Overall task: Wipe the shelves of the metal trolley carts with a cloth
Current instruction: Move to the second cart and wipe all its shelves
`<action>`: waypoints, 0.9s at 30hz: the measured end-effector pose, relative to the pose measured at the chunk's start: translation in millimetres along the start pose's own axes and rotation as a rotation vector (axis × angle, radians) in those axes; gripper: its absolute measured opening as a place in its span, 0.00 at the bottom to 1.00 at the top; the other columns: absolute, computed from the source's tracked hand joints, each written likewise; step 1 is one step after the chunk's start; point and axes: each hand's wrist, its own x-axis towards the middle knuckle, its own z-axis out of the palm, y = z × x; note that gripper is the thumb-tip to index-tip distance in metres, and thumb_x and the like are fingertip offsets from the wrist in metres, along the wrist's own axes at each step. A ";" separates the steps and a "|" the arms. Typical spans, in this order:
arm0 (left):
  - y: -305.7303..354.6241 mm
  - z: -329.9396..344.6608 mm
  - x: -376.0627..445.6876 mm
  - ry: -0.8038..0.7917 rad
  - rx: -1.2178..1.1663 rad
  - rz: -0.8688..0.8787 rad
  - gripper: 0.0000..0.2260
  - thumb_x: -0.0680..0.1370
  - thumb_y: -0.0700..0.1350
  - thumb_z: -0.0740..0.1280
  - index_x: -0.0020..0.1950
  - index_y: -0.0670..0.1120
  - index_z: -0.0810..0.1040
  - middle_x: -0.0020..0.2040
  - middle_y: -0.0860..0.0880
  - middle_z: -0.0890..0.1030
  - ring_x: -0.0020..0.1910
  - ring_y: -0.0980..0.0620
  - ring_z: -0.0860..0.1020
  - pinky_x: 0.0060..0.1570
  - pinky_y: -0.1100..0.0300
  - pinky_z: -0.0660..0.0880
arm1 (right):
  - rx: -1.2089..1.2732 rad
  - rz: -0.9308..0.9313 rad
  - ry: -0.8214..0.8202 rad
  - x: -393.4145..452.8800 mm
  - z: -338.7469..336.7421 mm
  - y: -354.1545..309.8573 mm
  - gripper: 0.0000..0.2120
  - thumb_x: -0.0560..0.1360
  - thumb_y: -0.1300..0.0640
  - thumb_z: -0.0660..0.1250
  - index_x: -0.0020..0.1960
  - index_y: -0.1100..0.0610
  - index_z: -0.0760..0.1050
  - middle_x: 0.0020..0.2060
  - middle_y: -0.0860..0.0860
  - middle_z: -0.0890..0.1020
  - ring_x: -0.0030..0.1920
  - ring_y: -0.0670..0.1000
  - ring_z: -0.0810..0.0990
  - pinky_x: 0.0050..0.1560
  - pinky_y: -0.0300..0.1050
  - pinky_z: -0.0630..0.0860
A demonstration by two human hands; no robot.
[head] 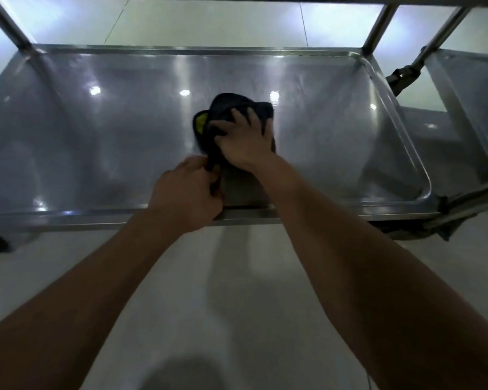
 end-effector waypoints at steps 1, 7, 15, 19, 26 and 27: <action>-1.5 -0.4 -1.0 -0.016 -0.010 0.005 0.17 0.79 0.51 0.60 0.66 0.50 0.76 0.66 0.48 0.74 0.63 0.45 0.73 0.54 0.51 0.75 | 0.041 -0.039 -0.046 6.8 3.9 -15.8 0.21 0.80 0.42 0.52 0.72 0.32 0.65 0.81 0.50 0.53 0.80 0.58 0.42 0.72 0.70 0.32; 0.1 -4.5 -2.4 -0.028 -0.006 -0.009 0.18 0.79 0.54 0.61 0.68 0.53 0.76 0.65 0.47 0.74 0.62 0.42 0.72 0.55 0.50 0.72 | 0.035 -0.110 -0.038 4.4 -1.4 -9.2 0.19 0.81 0.43 0.54 0.71 0.34 0.68 0.80 0.49 0.57 0.80 0.56 0.45 0.75 0.68 0.37; 1.2 0.1 11.9 0.036 0.072 -0.073 0.14 0.75 0.56 0.65 0.58 0.53 0.80 0.58 0.49 0.77 0.56 0.42 0.76 0.48 0.50 0.73 | -0.008 0.141 0.216 -33.7 -41.7 133.9 0.20 0.78 0.40 0.52 0.68 0.35 0.70 0.77 0.47 0.65 0.79 0.54 0.55 0.76 0.65 0.44; 3.0 1.6 13.3 0.080 0.040 -0.061 0.12 0.74 0.55 0.67 0.55 0.53 0.81 0.55 0.50 0.79 0.52 0.42 0.78 0.47 0.48 0.75 | -0.070 0.314 0.315 -56.8 -83.6 221.4 0.23 0.74 0.41 0.51 0.64 0.42 0.74 0.70 0.52 0.72 0.75 0.59 0.61 0.73 0.70 0.50; -32.7 -20.1 6.6 0.102 -0.108 0.035 0.12 0.73 0.52 0.73 0.56 0.53 0.84 0.58 0.51 0.84 0.51 0.42 0.83 0.51 0.48 0.79 | -0.105 0.379 0.278 -48.4 -82.8 221.3 0.25 0.74 0.45 0.51 0.68 0.45 0.71 0.72 0.54 0.70 0.77 0.58 0.59 0.76 0.68 0.48; -40.6 -20.3 5.6 0.092 -0.108 0.055 0.12 0.74 0.50 0.75 0.56 0.52 0.85 0.60 0.51 0.83 0.53 0.44 0.83 0.52 0.48 0.79 | -0.098 0.361 0.266 -46.1 -78.2 209.0 0.26 0.74 0.44 0.50 0.69 0.45 0.71 0.73 0.54 0.69 0.78 0.58 0.58 0.76 0.68 0.47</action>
